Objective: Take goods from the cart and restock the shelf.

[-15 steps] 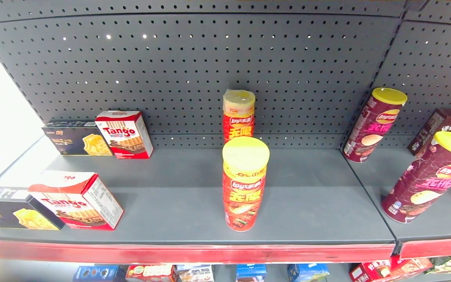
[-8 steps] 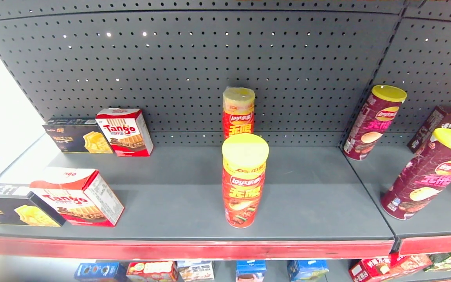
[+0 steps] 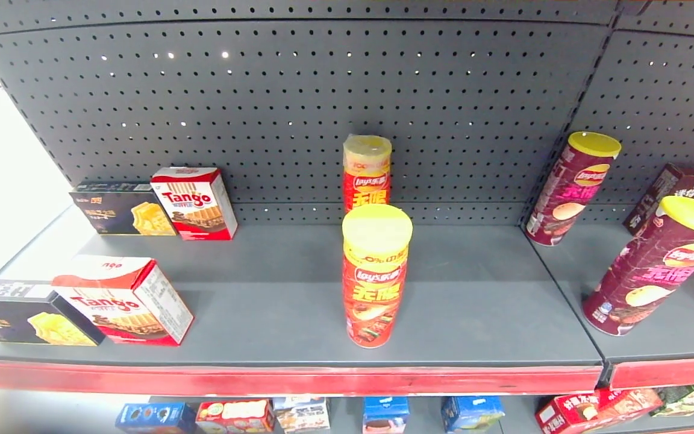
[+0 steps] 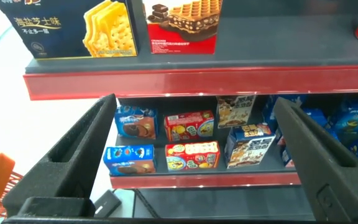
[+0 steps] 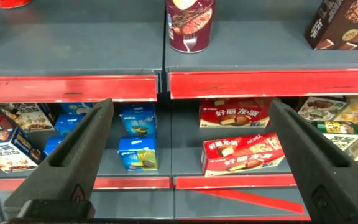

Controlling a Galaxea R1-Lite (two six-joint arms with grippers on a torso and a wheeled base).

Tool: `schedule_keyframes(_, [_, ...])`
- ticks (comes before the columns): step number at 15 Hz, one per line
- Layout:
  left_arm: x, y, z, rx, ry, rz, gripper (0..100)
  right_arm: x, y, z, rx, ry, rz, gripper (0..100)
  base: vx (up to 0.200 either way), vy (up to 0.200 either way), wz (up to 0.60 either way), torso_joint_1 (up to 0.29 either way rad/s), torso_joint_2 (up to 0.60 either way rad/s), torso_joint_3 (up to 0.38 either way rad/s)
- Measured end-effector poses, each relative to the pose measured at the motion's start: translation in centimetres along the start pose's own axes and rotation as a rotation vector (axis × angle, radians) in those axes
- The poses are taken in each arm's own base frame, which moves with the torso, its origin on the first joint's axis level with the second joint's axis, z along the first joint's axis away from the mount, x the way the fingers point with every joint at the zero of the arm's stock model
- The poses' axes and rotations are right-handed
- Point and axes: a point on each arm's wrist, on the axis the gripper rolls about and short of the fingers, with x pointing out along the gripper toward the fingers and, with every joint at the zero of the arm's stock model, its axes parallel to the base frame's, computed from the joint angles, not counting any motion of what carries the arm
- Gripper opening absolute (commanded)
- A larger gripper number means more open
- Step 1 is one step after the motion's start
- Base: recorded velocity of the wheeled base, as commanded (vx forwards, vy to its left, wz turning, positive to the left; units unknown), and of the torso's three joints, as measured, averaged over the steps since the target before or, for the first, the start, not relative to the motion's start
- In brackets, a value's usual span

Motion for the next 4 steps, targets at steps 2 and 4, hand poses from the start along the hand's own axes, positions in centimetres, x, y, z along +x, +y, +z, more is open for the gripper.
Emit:
schedule_keyframes(2, [0.0, 0.0, 0.0, 0.0, 0.0, 0.0, 100, 0.0, 0.0, 0.0, 0.0, 0.0, -0.001, 100, 0.0, 0.0, 0.0, 0.0, 0.0, 0.0])
schedule_keyframes(4, [0.0, 0.0, 0.0, 0.0, 0.0, 0.0, 100, 0.0, 0.0, 0.0, 0.0, 0.0, -0.001, 100, 0.0, 0.0, 0.0, 0.0, 0.0, 0.0])
